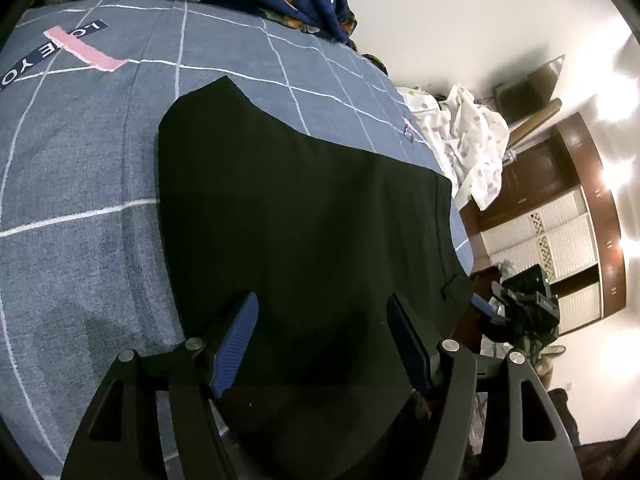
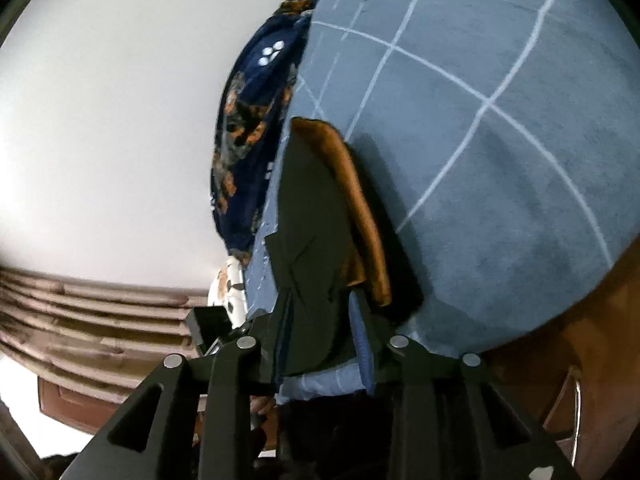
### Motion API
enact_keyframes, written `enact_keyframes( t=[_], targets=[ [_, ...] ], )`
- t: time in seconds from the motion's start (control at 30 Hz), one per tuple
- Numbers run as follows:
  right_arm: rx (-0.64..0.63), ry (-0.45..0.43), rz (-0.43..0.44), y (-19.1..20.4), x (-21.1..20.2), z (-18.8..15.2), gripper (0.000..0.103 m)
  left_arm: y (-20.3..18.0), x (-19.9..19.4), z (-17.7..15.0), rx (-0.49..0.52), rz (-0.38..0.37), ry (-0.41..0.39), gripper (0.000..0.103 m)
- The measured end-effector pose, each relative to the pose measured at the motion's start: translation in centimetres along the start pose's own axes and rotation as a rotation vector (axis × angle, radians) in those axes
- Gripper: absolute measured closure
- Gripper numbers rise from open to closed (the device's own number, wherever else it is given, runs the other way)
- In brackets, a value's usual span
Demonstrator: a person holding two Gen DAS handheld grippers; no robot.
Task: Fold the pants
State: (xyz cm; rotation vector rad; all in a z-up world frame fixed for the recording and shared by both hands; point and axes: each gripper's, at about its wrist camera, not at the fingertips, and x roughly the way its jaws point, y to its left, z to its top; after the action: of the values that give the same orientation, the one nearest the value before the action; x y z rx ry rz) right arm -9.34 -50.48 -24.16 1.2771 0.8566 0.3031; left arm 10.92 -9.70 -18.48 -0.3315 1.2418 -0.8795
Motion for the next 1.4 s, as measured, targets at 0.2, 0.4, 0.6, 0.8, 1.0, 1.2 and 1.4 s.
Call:
enact_keyframes(
  t=[0.2, 0.4, 0.6, 0.8, 1.0, 1.2, 1.4],
  targets=[
    [0.035, 0.043, 0.007, -0.4, 1.0, -0.2, 0.063, -0.5, 0.4, 0.1, 0.005, 0.009, 0.001, 0.033],
    [0.029, 0.035, -0.036, -0.4, 2.0, 0.8, 0.063, -0.6, 0.4, -0.1, 0.016, 0.009, -0.001, 0.032],
    [-0.070, -0.012, -0.065, 2.2, 1.2, -0.1, 0.090, -0.6, 0.3, 0.0, 0.002, 0.013, 0.007, 0.032],
    [0.015, 0.000, -0.078, 0.3, -0.3, -1.7, 0.091, -0.8, 0.5, 0.0, 0.004, 0.019, 0.018, 0.028],
    [0.140, 0.001, -0.072, -2.7, -0.3, -1.8, 0.093, -1.4, 0.8, -0.2, 0.054, 0.042, 0.016, 0.026],
    [0.131, -0.006, -0.142, -1.9, 0.2, -1.4, 0.092, -1.4, 1.0, -0.3, 0.054, 0.037, 0.011, 0.023],
    [0.052, -0.012, -0.280, 0.3, 0.4, -1.2, 0.089, -1.3, 1.0, -0.3, 0.058, 0.035, 0.010, 0.022]
  ],
)
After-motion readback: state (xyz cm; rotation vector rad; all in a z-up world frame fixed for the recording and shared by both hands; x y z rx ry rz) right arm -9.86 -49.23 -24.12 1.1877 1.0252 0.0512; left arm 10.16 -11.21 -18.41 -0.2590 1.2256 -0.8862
